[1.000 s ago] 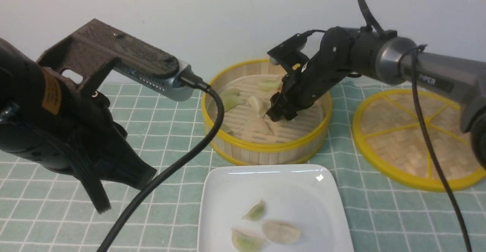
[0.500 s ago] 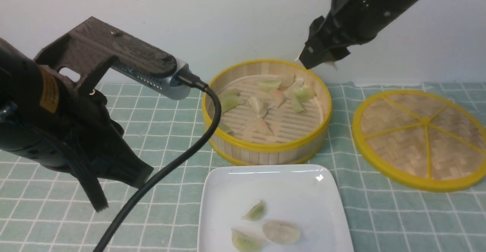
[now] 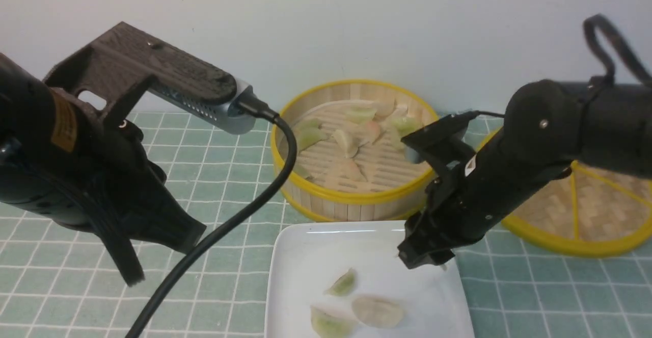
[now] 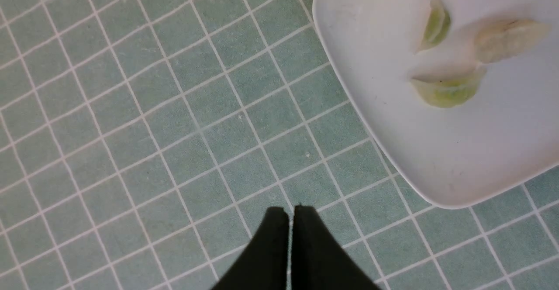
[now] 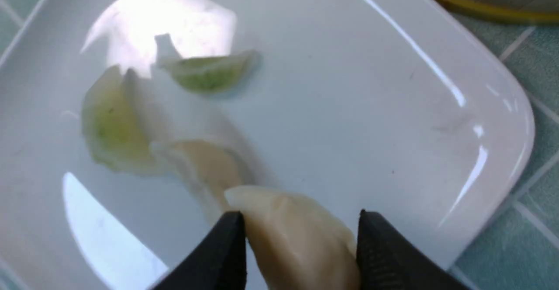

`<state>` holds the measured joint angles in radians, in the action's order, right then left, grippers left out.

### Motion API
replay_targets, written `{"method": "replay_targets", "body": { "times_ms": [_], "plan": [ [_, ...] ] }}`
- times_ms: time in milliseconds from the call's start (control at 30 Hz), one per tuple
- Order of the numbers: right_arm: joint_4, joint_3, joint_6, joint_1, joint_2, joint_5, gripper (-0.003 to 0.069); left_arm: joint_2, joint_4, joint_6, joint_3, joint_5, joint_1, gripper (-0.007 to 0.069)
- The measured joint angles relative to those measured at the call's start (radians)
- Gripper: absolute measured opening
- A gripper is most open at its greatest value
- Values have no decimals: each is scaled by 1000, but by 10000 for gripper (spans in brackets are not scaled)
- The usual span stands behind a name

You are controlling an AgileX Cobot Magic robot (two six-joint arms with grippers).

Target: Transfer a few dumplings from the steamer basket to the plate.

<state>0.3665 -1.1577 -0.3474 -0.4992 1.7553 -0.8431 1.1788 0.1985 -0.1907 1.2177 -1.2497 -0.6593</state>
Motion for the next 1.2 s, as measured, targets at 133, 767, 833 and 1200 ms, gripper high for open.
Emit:
{"method": "replay_targets", "body": {
  "times_ms": [133,767,833,1200],
  "plan": [
    [65,0,10,0,82,78,304,0,0,0,0,5,0,-6],
    [-39,5,167,0,-333,-3,380,0,0,0,0,48,0,-6],
    [-82,5,206,0,-420,-13,336,0,0,0,0,57,0,-6],
    [-612,155,619,0,-1342,39,-11,0,0,0,0,157,0,-6]
  ]
}}
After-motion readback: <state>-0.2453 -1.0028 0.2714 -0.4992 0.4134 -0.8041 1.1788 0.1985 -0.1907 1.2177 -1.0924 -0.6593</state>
